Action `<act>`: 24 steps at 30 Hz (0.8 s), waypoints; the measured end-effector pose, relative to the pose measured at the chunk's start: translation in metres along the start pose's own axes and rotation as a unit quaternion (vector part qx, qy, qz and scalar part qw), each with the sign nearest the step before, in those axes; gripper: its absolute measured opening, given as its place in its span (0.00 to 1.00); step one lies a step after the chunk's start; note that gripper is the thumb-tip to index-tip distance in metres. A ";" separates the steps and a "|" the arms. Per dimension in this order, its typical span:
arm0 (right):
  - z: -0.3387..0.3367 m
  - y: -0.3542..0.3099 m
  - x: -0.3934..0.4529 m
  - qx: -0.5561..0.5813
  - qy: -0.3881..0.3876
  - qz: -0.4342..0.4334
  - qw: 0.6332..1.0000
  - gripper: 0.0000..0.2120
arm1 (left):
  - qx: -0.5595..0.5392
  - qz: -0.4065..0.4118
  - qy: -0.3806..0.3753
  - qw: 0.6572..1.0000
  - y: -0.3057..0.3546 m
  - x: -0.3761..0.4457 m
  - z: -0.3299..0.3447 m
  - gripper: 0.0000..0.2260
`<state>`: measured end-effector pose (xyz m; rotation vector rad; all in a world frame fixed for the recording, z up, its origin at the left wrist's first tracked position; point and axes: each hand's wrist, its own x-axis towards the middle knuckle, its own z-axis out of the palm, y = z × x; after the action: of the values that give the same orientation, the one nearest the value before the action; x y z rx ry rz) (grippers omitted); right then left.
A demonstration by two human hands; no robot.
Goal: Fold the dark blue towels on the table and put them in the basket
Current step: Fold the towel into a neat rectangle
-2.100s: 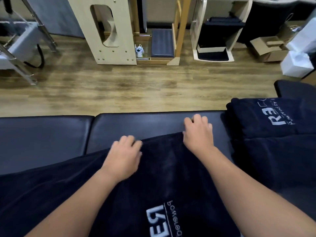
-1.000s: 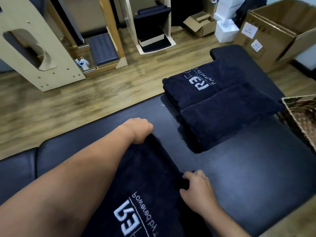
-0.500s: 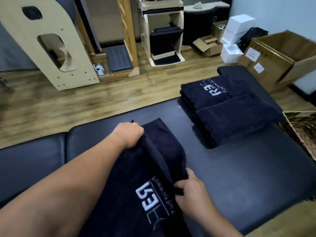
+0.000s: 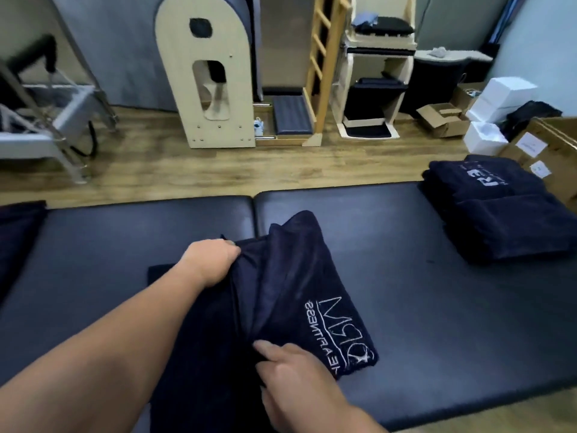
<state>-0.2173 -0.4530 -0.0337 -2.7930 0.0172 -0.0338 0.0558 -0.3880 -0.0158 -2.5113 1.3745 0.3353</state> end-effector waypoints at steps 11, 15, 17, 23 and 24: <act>0.058 -0.131 0.047 -0.039 -0.179 -0.106 0.977 0.14 | -0.067 -0.120 -0.059 0.989 -0.106 -0.120 0.083 0.28; 0.036 -0.133 0.059 0.097 -0.299 -0.099 0.944 0.26 | 0.000 -0.136 -0.003 0.991 -0.088 -0.122 0.081 0.25; 0.025 -0.122 0.066 0.173 -0.294 -0.075 0.937 0.29 | -0.020 -0.094 0.126 0.987 -0.073 -0.116 0.074 0.10; 0.016 -0.067 0.088 0.183 -0.195 0.046 0.962 0.17 | -0.157 -0.122 0.019 0.980 -0.019 -0.085 0.066 0.22; 0.015 -0.056 0.092 0.162 -0.180 0.047 0.969 0.17 | -0.129 -0.139 0.015 0.982 -0.013 -0.081 0.068 0.24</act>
<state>-0.1247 -0.3965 -0.0270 -2.4278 0.0490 0.4526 0.0189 -0.2951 -0.0522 -2.8855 1.0251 0.4427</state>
